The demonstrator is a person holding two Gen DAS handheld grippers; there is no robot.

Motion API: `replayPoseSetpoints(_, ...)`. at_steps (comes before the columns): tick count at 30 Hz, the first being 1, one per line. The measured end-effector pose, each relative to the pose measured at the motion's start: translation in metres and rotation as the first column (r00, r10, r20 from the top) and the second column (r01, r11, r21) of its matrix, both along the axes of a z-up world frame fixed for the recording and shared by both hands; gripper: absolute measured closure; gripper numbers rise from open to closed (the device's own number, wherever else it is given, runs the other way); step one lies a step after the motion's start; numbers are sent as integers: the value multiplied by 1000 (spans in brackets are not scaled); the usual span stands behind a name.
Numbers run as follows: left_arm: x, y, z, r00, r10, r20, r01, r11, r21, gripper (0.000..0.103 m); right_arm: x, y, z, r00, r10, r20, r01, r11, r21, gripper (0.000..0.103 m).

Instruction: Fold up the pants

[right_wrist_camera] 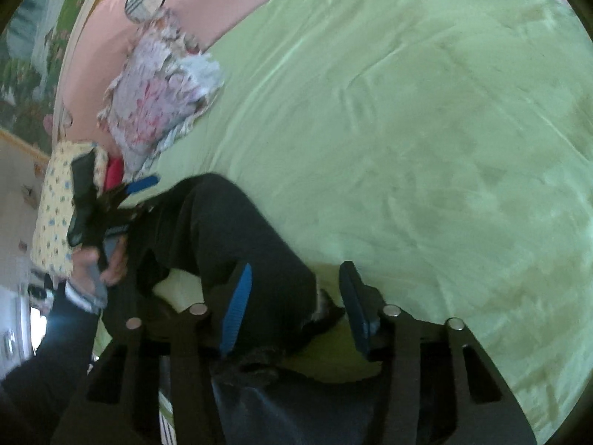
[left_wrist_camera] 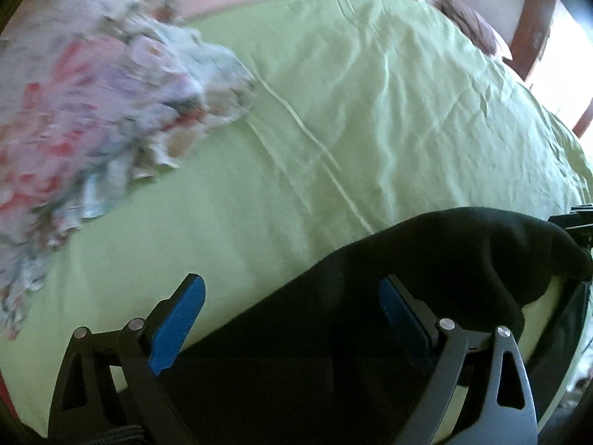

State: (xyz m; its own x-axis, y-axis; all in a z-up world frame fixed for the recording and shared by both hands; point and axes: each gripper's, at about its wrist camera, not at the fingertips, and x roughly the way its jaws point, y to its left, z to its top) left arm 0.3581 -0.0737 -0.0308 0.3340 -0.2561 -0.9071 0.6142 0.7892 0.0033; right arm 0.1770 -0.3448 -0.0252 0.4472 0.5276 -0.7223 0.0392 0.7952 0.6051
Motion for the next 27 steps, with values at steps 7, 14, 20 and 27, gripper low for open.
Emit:
replayPoseSetpoints(7, 6, -17, -16, 987, -138, -88, 138, 990, -5, 42, 0, 11, 9, 994, 109, 12, -108, 991, -81, 95)
replayPoseSetpoints(14, -38, -18, 11, 983, -185, -17, 185, 982, -26, 99, 8, -2, 50, 987, 98, 124, -61, 961, -271, 97)
replayPoseSetpoints(20, -91, -2, 55, 985, -159, 62, 164, 982, -90, 100, 21, -16, 102, 962, 84, 261, 17, 933, -361, 97)
replayPoseSetpoints(27, -153, 8, 77, 991, -118, 58, 126, 978, -164, 100, 2, -6, 116, 938, 134, 319, 2, 920, -392, 97)
